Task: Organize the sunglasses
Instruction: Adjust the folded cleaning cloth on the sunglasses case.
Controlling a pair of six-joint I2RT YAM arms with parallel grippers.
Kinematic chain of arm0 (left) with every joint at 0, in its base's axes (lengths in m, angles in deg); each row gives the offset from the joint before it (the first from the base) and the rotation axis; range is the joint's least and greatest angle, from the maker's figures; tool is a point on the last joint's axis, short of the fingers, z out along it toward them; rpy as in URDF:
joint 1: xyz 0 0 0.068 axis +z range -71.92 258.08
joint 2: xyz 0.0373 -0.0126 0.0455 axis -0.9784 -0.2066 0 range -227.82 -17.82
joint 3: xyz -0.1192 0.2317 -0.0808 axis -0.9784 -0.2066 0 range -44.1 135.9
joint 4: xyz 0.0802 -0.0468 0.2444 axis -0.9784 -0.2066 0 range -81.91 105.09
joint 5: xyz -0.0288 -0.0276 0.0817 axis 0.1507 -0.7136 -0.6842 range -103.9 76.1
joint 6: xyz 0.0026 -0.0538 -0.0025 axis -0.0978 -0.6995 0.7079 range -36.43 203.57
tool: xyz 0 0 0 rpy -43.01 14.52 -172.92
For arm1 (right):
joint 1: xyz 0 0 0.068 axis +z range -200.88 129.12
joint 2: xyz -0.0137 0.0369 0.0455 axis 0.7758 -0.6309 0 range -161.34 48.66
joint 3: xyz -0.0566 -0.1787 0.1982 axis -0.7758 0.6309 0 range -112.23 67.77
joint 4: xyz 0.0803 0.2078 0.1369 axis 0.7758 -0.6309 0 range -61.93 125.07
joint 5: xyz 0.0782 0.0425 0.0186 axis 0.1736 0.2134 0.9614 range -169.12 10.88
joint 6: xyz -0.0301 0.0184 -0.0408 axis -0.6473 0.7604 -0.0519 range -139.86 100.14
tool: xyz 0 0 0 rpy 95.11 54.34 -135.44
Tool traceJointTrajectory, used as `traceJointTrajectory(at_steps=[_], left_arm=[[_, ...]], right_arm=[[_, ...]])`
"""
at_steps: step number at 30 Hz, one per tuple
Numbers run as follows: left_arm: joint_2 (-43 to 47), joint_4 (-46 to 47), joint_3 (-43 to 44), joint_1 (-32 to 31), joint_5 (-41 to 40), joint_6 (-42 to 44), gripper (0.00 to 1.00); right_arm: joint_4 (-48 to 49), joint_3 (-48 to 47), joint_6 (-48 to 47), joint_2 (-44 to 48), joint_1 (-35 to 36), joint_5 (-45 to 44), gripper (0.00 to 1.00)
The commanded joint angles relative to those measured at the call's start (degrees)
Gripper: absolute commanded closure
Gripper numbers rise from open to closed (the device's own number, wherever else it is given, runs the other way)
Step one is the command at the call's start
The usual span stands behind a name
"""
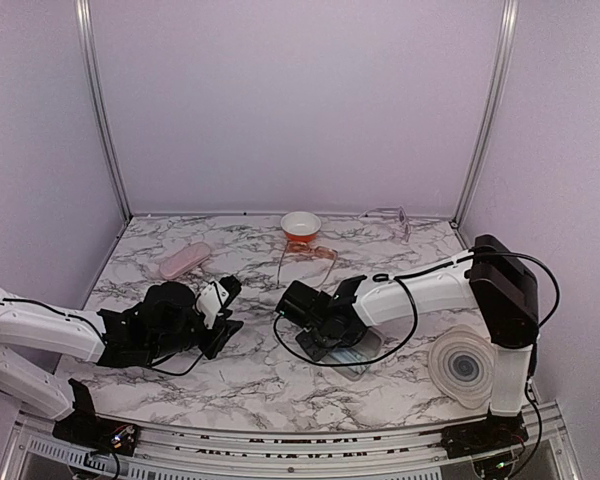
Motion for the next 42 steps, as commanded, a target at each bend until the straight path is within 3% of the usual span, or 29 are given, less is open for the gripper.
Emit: traceJointTrajectory(at_steps=[1,21,28,42], left_arm=[[-0.9,1.3,0.6,0.3,0.0,0.0,0.66],[-1.0,1.2,0.5,0.3,0.1,0.0,0.66],[-1.0,1.2,0.6,0.3,0.2,0.0,0.66],[-0.9,0.9,0.9,0.4,0.2,0.0,0.65]], right_arm=[[1.7,-0.7,-1.6,-0.7,0.8,0.9,1.0],[4.6,0.3,-3.2,0.1,2.3,0.7,1.0],[3.2,-0.2,-2.0,0.7,2.3,-0.2,0.84],[-3.9,-7.9,-2.0,6.1,3.1,-4.0,0.79]])
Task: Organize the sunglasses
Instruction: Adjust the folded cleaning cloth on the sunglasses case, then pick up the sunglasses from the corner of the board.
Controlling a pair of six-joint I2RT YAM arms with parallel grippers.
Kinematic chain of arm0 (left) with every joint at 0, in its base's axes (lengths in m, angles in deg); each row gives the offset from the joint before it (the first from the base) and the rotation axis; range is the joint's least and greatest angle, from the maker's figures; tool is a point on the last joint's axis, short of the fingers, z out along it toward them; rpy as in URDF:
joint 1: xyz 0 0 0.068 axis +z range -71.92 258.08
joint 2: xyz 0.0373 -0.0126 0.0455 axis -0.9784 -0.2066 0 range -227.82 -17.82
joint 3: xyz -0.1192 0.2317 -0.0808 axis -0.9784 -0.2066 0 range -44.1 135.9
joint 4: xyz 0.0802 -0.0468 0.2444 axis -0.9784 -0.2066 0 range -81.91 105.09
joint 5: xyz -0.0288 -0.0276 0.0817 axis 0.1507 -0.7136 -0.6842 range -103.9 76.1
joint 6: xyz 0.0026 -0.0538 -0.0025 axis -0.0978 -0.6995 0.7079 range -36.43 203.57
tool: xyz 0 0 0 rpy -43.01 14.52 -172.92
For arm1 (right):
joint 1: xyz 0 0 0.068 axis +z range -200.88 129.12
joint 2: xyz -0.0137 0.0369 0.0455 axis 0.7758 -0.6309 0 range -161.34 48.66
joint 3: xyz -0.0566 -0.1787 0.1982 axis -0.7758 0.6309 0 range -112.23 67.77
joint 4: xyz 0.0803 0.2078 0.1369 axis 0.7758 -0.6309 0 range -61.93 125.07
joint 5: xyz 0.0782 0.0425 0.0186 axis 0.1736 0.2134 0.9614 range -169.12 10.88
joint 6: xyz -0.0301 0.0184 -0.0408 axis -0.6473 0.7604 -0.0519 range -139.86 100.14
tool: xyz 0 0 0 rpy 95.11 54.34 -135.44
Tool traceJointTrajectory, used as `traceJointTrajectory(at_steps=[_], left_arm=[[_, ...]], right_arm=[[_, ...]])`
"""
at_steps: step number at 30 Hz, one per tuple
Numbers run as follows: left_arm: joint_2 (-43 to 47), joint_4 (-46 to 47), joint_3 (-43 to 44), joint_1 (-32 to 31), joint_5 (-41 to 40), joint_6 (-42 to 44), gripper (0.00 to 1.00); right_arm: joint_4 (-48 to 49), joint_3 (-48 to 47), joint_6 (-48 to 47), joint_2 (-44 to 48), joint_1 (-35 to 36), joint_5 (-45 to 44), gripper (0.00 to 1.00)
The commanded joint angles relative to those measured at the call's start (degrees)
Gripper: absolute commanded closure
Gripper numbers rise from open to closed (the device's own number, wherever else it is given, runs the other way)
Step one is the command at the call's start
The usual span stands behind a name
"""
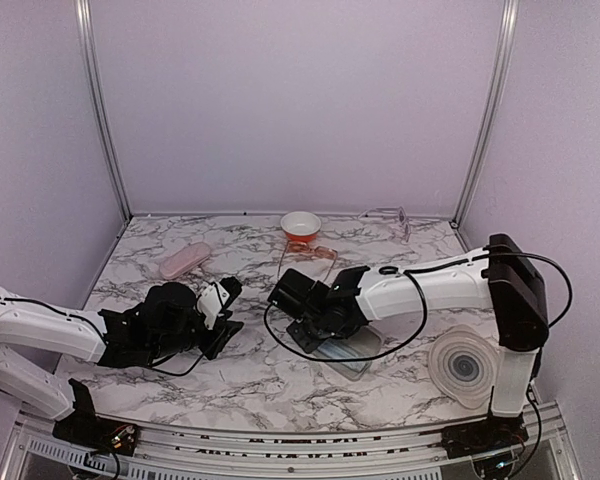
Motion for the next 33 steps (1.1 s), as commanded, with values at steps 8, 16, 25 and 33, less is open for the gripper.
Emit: traceJointTrajectory(at_steps=[8,16,25,33], left_arm=[[-0.1,0.8,0.7,0.3,-0.8,-0.2,0.54],[1.8,0.8,0.1,0.4,-9.0,-3.9,0.01],[5.0,-1.8,0.2,2.1,-17.1,-10.1,0.01],[5.9,-3.7,1.2,6.1,-12.7,-12.5,0.01]], right_arm=[[-2.6,-9.2,-2.2,9.5,0.5,-3.1,0.71],[-2.4,-13.0,-7.2,12.3,-7.4,-4.1,0.63],[0.6,-16.5,-11.3,11.8,-25.8,4.4,0.6],[2.7,-19.7,-11.0,6.8,-39.9,13.0,0.6]])
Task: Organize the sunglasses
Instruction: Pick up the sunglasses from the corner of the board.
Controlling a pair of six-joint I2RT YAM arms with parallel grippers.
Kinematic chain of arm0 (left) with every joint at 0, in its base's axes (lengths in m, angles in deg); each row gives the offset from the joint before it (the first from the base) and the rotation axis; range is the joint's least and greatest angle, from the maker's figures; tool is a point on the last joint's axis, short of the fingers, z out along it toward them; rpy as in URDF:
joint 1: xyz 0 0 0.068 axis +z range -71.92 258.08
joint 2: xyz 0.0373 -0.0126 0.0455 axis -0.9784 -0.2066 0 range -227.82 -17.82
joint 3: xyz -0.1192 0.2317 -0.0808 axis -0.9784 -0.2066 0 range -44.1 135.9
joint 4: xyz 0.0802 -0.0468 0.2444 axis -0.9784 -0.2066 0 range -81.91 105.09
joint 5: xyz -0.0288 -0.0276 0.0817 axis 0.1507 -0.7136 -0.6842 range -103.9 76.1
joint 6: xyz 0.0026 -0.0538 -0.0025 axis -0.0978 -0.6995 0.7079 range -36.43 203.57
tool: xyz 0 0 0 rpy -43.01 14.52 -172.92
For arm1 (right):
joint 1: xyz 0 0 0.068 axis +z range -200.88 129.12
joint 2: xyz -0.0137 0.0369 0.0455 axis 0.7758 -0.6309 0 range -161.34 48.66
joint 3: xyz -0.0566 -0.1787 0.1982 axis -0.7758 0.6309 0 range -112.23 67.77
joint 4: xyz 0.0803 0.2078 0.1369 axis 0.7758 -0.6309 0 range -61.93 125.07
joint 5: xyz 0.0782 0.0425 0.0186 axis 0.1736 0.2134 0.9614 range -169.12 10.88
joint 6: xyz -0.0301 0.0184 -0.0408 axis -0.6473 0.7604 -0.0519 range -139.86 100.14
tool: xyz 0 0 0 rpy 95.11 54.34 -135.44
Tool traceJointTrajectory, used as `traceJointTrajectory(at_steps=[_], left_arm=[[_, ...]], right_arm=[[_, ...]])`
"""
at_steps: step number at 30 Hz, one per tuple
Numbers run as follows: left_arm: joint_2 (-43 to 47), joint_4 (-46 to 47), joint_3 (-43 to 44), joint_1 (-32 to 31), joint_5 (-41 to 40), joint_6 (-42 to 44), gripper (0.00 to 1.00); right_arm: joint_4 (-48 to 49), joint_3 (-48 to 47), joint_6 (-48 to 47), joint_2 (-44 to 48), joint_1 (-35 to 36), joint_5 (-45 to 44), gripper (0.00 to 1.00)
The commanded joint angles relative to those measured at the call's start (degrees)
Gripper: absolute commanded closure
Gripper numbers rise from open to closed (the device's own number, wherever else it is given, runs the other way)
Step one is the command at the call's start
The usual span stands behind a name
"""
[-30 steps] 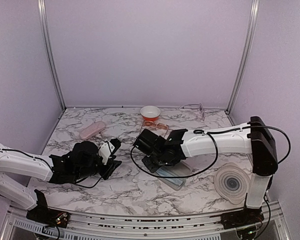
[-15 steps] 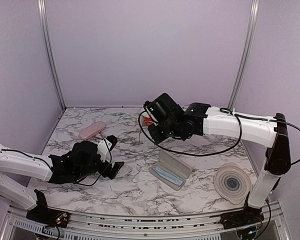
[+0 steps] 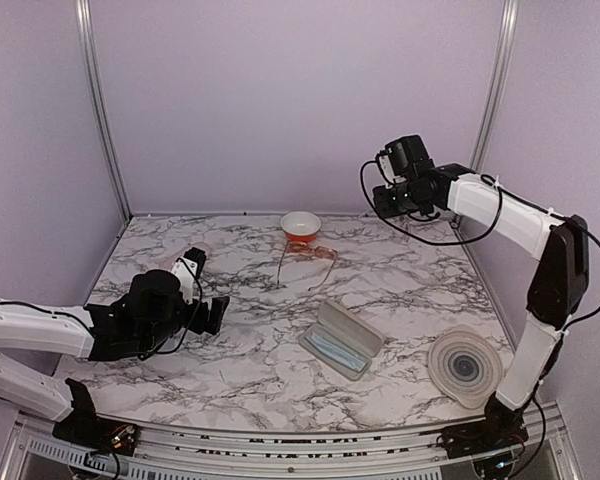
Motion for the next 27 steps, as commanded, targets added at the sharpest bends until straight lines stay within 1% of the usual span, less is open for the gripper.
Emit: traceJointTrajectory(at_steps=[1,5,10,12,16,20,23,27], left_arm=[[0.0,-2.9,2.0,2.7,2.9,-2.3,0.01],[-2.3,-5.5,4.6,4.4,5.8,-3.1,0.01],[-3.4,-7.2,6.2,5.4,7.1,-3.9,0.01],[-3.1,-7.4,6.3,5.8,7.6,-4.3,0.01],[-2.6,-7.5,6.1,6.5,8.3,-4.9,0.01],[-3.4,-8.1,6.8,6.9,9.0,-5.0,0.01],[-4.1,-8.5,7.5,7.1,9.3,-5.0,0.01],[-4.8,-8.7,7.9,7.5,9.9,-5.2,0.01]], right_arm=[[2.8,-3.3,-0.2,-4.0,-6.3,7.5,0.59],[3.3,-7.1,-0.1,-8.8,-11.8,10.2,0.59],[3.8,-13.3,-0.1,-16.8,-16.1,11.6,0.59],[3.9,-16.0,0.0,-20.2,-17.4,12.5,0.59],[2.0,-24.3,0.7,-28.2,-19.2,14.3,0.59],[0.3,-32.4,1.5,-34.9,-20.6,14.1,0.6],[0.8,-35.2,2.5,-38.1,-21.8,14.7,0.62],[2.1,-35.8,3.5,-40.8,-23.4,15.2,0.65]])
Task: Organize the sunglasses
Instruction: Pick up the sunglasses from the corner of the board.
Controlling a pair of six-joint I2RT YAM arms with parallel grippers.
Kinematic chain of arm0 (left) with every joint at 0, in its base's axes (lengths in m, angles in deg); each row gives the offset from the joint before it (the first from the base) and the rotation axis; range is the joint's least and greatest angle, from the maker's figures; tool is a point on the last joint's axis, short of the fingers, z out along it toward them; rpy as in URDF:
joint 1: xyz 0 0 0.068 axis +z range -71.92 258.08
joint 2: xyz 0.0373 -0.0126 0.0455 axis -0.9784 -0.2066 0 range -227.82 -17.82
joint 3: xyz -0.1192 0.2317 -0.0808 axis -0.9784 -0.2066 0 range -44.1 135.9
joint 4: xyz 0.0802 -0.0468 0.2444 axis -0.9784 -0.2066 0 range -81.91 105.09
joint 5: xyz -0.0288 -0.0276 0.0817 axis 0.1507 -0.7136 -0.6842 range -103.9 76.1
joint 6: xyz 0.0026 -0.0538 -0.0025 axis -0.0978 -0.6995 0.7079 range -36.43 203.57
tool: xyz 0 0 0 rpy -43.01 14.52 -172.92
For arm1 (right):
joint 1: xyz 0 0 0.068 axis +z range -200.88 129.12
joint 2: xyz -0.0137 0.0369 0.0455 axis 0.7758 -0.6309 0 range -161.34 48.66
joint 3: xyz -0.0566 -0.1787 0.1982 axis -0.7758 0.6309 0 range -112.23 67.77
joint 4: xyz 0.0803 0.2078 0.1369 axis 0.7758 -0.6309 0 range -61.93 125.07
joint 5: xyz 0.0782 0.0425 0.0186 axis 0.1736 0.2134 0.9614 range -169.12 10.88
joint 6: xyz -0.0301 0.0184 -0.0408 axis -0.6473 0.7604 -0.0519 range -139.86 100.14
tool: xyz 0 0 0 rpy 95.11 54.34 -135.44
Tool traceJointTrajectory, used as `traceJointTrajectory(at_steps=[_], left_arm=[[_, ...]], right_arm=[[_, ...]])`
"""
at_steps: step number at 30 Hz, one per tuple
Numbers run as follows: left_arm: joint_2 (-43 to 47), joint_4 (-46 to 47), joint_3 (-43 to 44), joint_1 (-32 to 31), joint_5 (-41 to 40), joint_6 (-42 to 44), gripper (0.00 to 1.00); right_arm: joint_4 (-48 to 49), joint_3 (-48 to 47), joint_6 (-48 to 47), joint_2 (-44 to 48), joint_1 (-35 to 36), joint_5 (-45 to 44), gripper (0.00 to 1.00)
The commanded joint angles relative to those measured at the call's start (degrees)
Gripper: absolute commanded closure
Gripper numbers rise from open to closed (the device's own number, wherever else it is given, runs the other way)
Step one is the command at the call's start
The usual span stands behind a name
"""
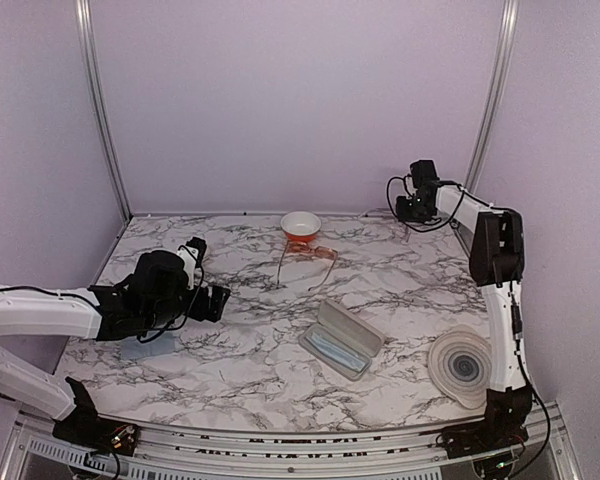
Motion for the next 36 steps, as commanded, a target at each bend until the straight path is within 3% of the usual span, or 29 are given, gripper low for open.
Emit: traceJointTrajectory(at_steps=[1,11,22,36], left_arm=[[-1.0,-1.7,1.9,0.7,1.2,-0.8,0.01],[-1.5,-1.8,2.2,1.6,2.6,-1.2,0.01],[-1.7,-1.8,2.3,2.2,3.2,-1.3,0.01],[-1.7,-1.8,2.2,2.4,3.6,-1.3,0.01]], right_arm=[[1.1,-3.1,2.0,-2.4,-2.2,1.4,0.65],[2.2,-4.0,2.2,-5.9,-3.0,3.1,0.72],[2.6,-3.9,2.1,-6.3,-3.0,2.9,0.91],[1.9,-3.0,1.5,-7.1,-3.0,1.9,0.88]])
